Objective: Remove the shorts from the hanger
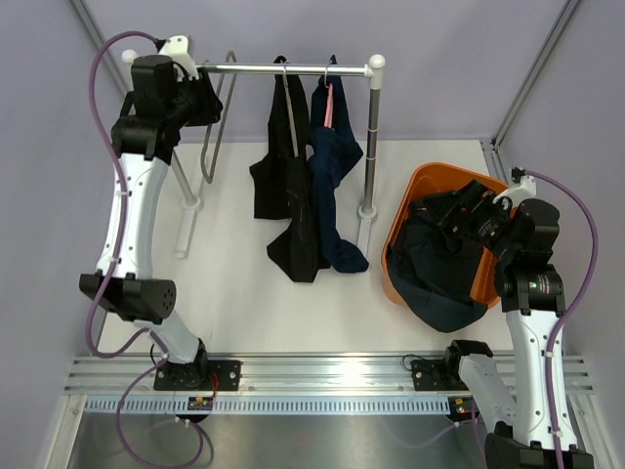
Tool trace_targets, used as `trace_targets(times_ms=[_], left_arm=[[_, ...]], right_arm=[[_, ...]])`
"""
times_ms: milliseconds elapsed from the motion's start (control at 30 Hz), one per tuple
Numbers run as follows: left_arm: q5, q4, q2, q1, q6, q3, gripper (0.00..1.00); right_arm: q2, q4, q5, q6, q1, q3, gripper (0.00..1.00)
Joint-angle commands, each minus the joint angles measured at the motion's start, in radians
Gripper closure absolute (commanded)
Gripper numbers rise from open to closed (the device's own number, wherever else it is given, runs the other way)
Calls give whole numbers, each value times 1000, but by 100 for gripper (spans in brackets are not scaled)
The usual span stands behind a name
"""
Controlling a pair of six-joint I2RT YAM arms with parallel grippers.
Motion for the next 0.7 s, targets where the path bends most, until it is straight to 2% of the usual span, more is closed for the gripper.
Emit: trace_targets(times_ms=[0,267,367,500,667], left_arm=[[-56,69,-139,5,5,-18,59],[-142,73,-296,-37,3,-74,58],[-197,80,-339,-116,3,-93,58],[-275,116,-360,-297,-9,-132,58],[-343,193,-325,-409,-47,-187,55]], right_arm=[[-16,19,-12,-9,9,1,1],[-16,-1,8,-14,11,2,1],[-16,-6,8,-12,12,5,1],[-14,-21,10,-12,11,7,1],[-25,-44,25,-18,11,1,1]])
